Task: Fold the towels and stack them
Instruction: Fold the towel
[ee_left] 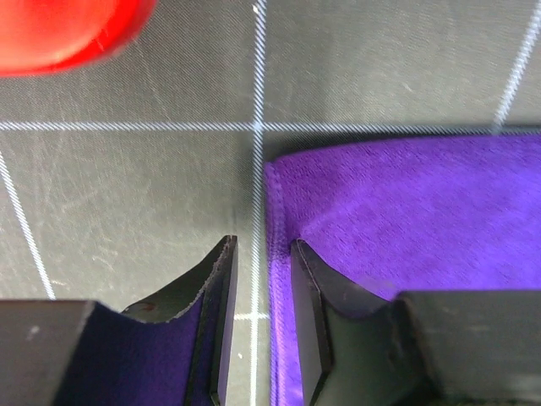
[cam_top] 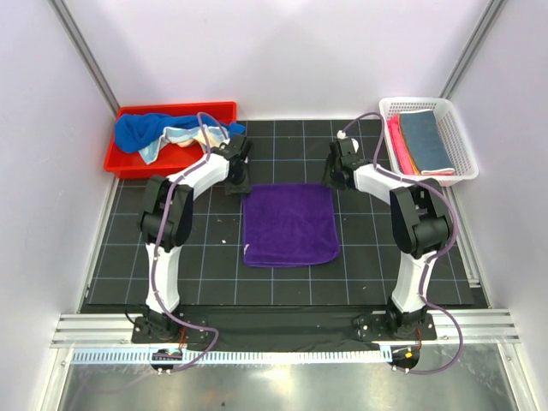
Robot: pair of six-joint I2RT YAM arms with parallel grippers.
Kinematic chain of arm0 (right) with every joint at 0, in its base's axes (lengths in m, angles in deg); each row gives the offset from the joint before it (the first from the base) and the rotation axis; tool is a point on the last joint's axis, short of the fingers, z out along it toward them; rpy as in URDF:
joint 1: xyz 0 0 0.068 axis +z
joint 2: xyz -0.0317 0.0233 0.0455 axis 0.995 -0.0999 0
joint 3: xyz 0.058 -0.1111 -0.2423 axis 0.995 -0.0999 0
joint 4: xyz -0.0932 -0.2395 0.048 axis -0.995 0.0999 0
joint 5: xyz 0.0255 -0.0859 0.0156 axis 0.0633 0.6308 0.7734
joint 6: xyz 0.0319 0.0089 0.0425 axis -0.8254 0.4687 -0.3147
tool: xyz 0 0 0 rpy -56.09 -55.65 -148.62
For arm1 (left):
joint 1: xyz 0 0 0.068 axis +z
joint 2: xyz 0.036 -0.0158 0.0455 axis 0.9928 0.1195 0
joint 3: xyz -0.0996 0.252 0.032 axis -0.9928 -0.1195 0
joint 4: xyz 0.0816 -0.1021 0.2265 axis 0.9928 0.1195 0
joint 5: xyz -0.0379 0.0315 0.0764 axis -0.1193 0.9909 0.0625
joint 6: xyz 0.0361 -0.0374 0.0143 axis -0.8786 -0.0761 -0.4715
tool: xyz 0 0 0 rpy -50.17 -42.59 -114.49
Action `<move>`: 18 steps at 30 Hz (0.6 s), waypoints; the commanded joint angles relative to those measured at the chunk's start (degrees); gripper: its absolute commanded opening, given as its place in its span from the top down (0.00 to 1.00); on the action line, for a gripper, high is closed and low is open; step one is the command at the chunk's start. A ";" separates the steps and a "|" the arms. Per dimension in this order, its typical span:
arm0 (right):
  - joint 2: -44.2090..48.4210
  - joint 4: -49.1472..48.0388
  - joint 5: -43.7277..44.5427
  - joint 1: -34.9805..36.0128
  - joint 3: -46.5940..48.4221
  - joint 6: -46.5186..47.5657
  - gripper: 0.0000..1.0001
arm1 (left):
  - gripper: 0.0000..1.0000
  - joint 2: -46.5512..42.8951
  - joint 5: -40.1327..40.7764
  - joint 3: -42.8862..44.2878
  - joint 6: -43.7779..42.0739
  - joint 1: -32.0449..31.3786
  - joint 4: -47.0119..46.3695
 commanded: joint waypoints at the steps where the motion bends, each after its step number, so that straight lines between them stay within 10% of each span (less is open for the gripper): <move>1: -0.96 1.44 2.74 0.00 3.62 1.19 0.61 | 0.65 1.06 3.15 3.63 -1.78 0.22 0.91; 18: -3.60 -0.40 3.10 -0.53 3.98 2.51 0.60 | 0.63 -0.87 0.61 1.09 -1.69 0.39 -4.18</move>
